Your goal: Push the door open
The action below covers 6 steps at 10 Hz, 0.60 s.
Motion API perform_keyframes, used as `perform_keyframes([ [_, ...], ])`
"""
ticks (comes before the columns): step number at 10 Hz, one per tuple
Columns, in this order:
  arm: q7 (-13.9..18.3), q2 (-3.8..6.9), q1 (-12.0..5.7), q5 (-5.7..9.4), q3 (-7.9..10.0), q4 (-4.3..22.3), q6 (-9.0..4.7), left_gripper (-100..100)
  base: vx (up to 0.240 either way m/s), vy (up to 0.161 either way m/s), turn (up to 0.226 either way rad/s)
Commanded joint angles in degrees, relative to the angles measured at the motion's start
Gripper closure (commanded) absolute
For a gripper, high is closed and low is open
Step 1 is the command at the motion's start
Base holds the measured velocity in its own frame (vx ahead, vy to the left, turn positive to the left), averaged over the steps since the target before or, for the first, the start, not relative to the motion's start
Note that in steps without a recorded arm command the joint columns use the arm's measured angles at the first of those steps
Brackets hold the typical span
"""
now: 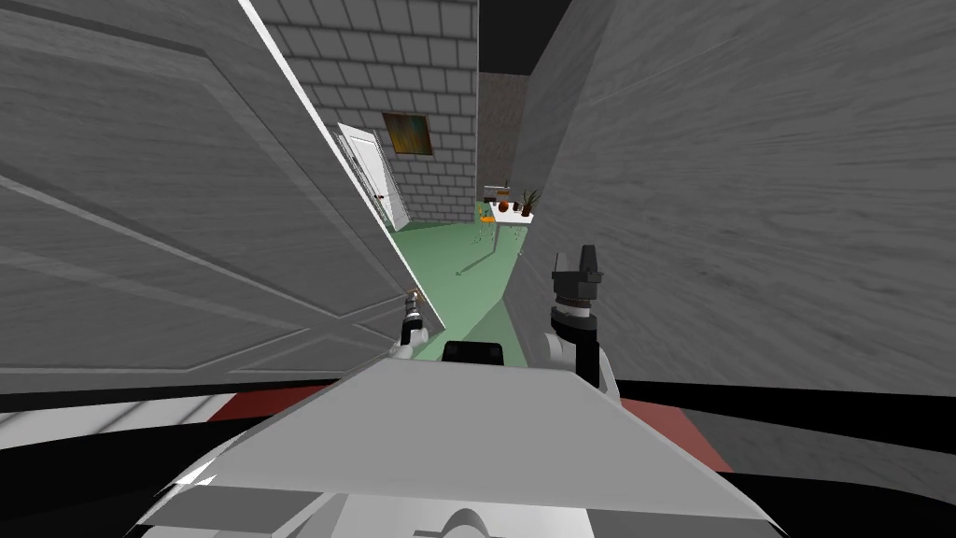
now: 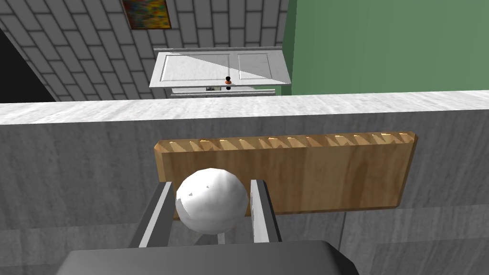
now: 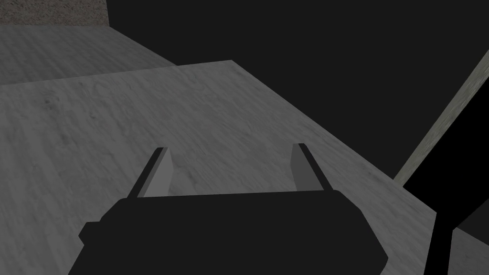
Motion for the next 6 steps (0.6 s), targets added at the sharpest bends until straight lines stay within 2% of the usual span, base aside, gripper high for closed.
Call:
perform_keyframes([
  [1,-0.8,0.89,0.18,1.30,1.74,-0.3,-0.28,100,0.102,-0.002,-0.027],
  [3,-0.8,0.89,0.18,1.30,1.74,-0.3,-0.28,100,0.072,0.013,0.005],
  [4,-1.7,0.93,0.75,2.69,3.19,-1.0,-0.21,100,0.092,0.032,-0.090],
  [6,-1.7,0.93,0.75,2.69,3.19,-1.0,-0.21,100,0.094,0.019,-0.008],
])
